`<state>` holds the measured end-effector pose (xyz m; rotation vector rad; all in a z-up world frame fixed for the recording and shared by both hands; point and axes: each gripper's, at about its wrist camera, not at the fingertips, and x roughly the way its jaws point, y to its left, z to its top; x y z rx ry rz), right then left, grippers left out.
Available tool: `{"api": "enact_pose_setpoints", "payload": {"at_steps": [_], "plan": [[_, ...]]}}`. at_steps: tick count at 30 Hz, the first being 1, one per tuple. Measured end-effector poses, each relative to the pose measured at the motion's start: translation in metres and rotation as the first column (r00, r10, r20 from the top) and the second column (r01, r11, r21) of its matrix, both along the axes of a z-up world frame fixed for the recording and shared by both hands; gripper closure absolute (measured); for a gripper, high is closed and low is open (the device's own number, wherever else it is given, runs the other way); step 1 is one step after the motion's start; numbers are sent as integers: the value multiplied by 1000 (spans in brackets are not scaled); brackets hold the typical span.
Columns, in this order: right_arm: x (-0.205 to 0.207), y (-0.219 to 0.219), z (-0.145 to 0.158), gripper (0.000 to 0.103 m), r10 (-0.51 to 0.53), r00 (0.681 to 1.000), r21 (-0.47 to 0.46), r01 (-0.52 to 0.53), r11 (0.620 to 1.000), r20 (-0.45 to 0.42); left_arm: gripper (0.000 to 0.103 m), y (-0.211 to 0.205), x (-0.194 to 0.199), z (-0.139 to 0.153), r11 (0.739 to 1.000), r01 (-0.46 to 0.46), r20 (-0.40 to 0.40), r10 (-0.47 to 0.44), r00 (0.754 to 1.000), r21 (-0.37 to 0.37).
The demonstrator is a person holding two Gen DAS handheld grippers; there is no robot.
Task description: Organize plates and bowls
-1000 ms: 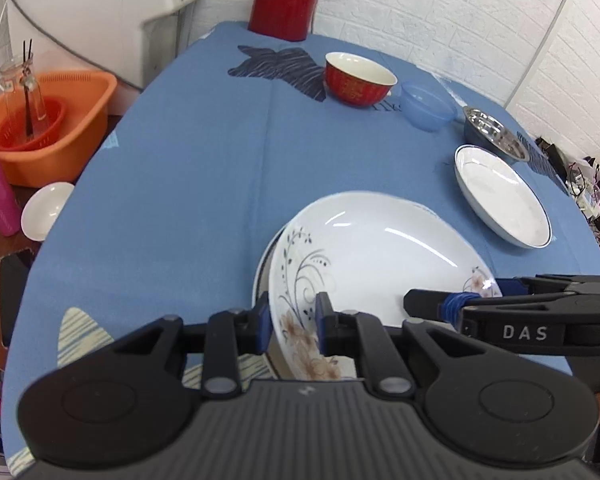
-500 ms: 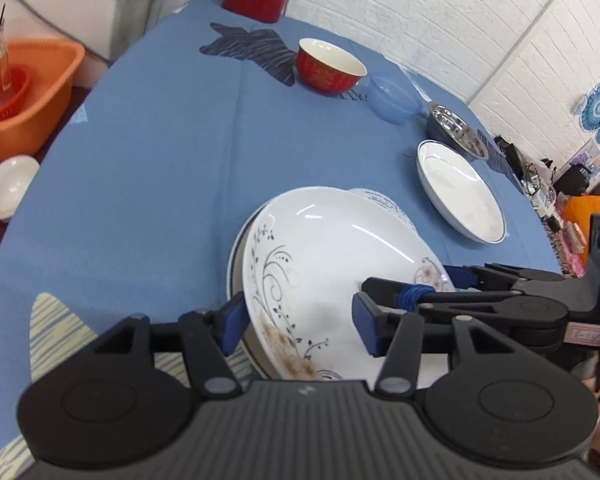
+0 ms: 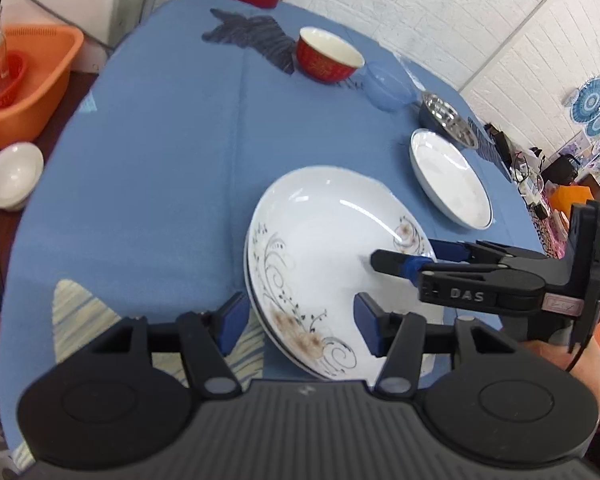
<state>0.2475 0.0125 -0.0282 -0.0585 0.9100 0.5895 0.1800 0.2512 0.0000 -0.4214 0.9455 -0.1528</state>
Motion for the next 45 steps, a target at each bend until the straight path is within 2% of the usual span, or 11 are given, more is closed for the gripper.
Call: {"api": "enact_pose_setpoints", "payload": {"at_steps": [6,10,14,18,27,37,39,40,41,42,45], "plan": [[6,-43,47,45,-28,996,26,26,999,87,46,-15,18,27,998,10,68,-14,998,58],[31,-103,63,44,-176,979,6,177,984,104,45,-46,50,39,995,59,87,-66,994,83],[63,-156,52,44,-329,942,-39,332,943,63,42,-85,96,44,989,122,88,-128,988,80],[97,-178,21,44,-392,919,-41,391,920,-38,41,-131,154,34,977,180,36,-185,982,113],[154,-149,-22,41,-282,956,-143,269,952,-78,41,-176,240,-16,975,190,-61,-184,981,119],[153,-148,-24,35,-264,963,-140,255,957,-47,41,-184,251,-35,971,217,-65,-211,975,99],[150,-146,-24,42,-250,967,-129,243,961,-39,41,-184,250,-35,972,214,-63,-209,976,95],[147,-144,-24,43,-229,973,-110,224,968,-30,44,-183,249,-35,973,210,-59,-205,977,93],[144,-141,-24,46,-227,974,-123,224,967,-13,66,-182,248,-35,974,204,-54,-200,978,99],[142,-140,-25,46,-228,974,-122,226,966,-8,76,-182,247,-36,974,197,-51,-192,980,110],[137,-142,-24,48,-241,970,-107,237,965,-21,92,-172,246,-38,984,157,-51,-153,987,80]]}}
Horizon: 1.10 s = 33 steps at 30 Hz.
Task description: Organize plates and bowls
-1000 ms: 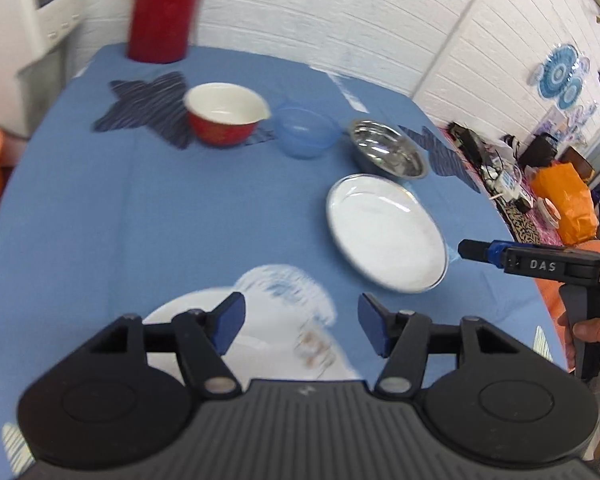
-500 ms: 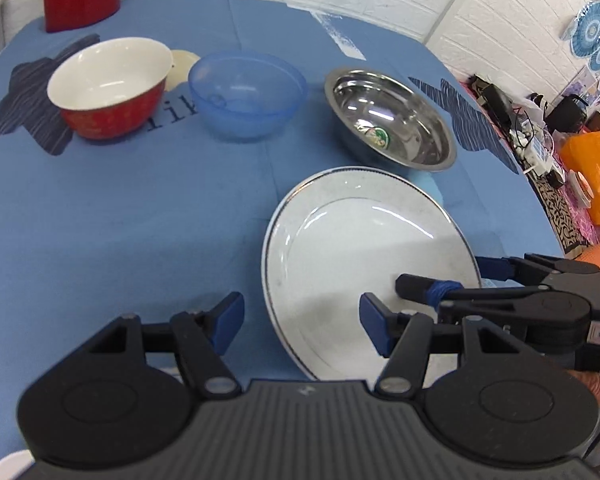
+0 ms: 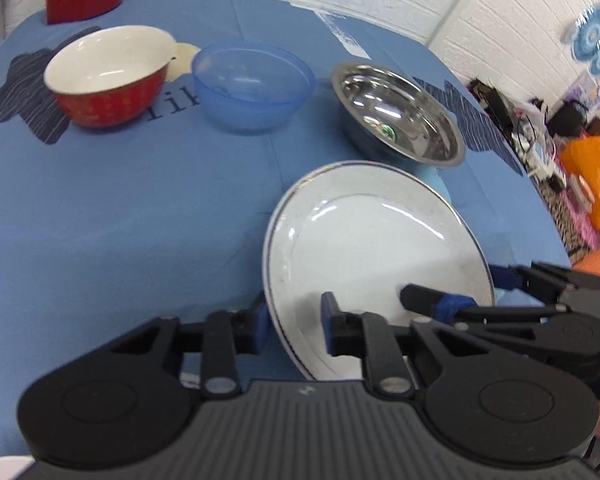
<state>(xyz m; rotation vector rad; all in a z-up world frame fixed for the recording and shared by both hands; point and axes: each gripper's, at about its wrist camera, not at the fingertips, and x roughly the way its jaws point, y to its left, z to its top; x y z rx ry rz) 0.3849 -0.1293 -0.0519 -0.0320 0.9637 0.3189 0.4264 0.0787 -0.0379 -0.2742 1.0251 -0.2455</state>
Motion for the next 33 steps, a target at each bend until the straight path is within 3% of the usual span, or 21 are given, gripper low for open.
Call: {"api": "enact_pose_setpoints", "payload": {"at_steps": [2,5,9,23,33], "plan": [[-4,-2,2,48,-24,999,44,26,999,-25,92,6,1,0,999,-22,-17,22,1000,-25],[-8,-4,4,45,-69,995,129,79,989,-76,92,5,-4,3,1000,-22,-15,22,1000,20],[-17,6,10,43,-83,994,127,91,988,-64,92,13,-12,7,1000,-21,-23,21,1000,-3],[-47,29,33,41,-50,999,168,51,984,-11,92,29,-52,42,997,-50,98,44,994,65],[-110,95,54,38,82,996,242,-89,966,39,92,92,-147,73,980,-178,198,159,967,84]]}}
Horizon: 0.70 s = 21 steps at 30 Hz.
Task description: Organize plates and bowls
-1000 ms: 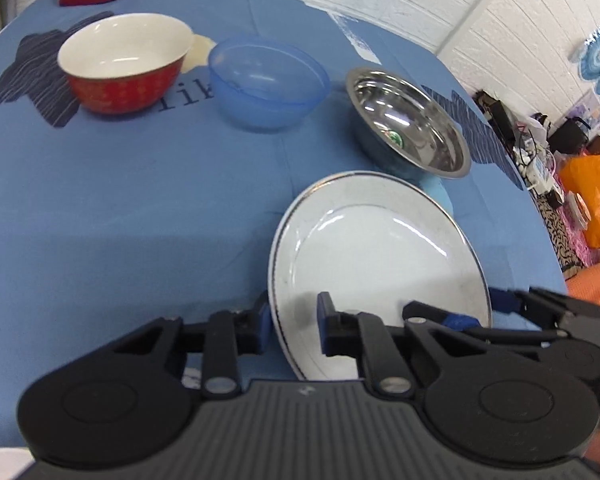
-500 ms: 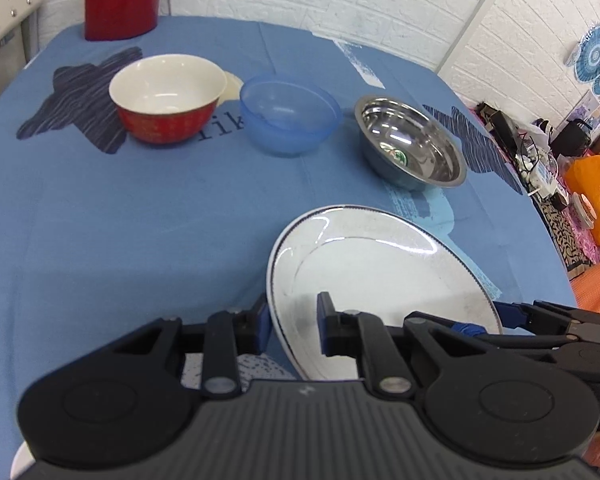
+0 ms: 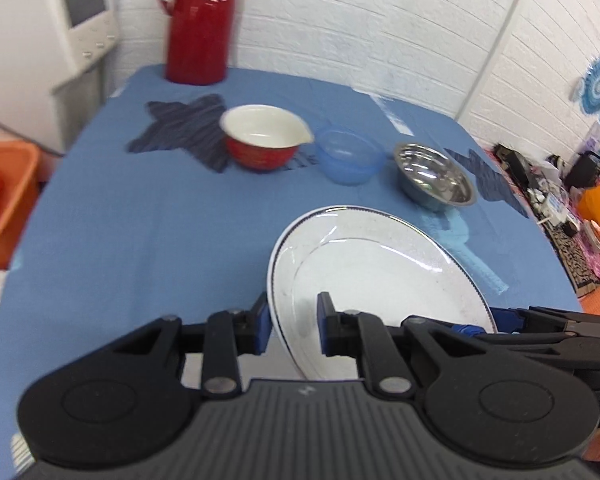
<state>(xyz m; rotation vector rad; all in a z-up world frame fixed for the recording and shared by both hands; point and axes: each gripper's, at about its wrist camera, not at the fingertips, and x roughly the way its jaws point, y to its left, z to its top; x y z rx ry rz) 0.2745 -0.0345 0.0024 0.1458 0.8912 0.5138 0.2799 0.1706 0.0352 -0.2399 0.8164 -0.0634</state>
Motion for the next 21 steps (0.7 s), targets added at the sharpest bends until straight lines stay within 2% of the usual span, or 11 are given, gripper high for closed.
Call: {"api": "enact_pose_setpoints", "payload": {"at_steps": [7,11,16,18,21], "plan": [[-31,50,-15,36,95,995,23,-94,995,-36,91,50,-69,-17,994,-103,-19,103,994,24],[-37,56,-25,35,86,995,15,-86,996,-46,91,59,-81,-37,994,-109,-52,109,993,5],[-44,54,-30,35,85,996,23,-84,996,-32,89,54,-87,-52,995,-99,-38,100,994,21],[-45,54,-30,35,99,995,18,-99,995,-28,86,55,-90,-55,995,-95,-20,95,995,7],[-46,55,-27,35,101,994,12,-101,995,-30,67,59,-92,-55,996,-79,-10,79,997,-46]]}}
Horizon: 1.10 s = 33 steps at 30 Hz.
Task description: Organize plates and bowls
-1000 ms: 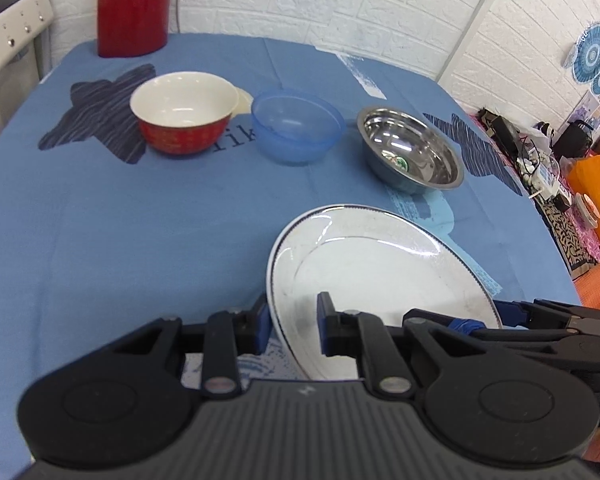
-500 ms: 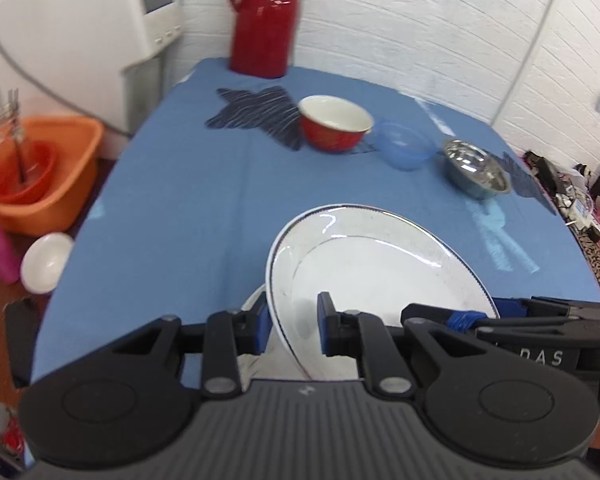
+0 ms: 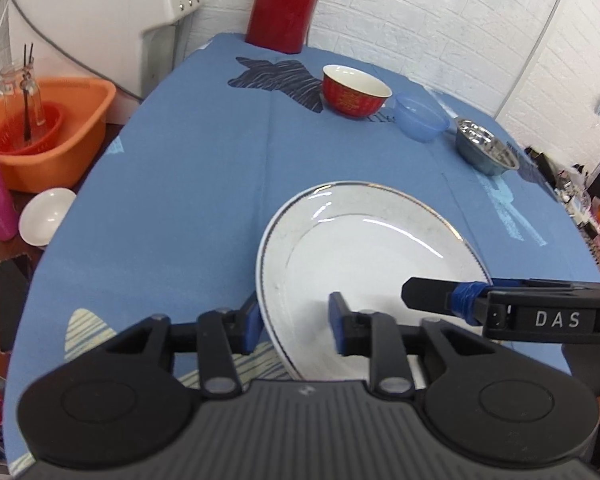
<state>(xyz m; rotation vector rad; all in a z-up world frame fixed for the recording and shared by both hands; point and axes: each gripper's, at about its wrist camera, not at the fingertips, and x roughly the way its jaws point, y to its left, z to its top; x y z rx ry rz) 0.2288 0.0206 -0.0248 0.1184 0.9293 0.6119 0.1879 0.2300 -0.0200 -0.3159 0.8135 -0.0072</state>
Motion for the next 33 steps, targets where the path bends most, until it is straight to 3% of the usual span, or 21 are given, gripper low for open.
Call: {"api": "enact_pose_setpoints", "payload": {"at_steps": [2,5,10,14,19,23,27,33], "plan": [[0,-3,3,35,-18,1000,18,18,1000,-3,53,0,1,1,999,19,-2,-19,1000,-26],[3,-10,5,35,-45,999,42,46,998,-18,52,2,3,2,998,34,-8,-35,999,-50],[4,-16,8,35,-46,998,59,48,997,-36,41,8,1,12,992,57,10,-56,998,-112],[5,-10,12,35,17,999,-2,-17,1000,-28,40,5,-1,28,993,66,53,-61,997,-93],[1,-28,31,35,-51,995,55,46,997,80,38,2,-5,41,994,79,90,-72,993,-75],[4,-44,41,36,-73,995,110,65,992,72,37,1,2,41,993,77,78,-70,995,-88],[10,-70,45,36,-107,989,95,97,991,101,37,-3,8,40,991,89,69,-83,994,-98],[32,-144,18,36,-268,963,51,268,962,7,36,-13,24,42,989,121,60,-116,991,-85]]}}
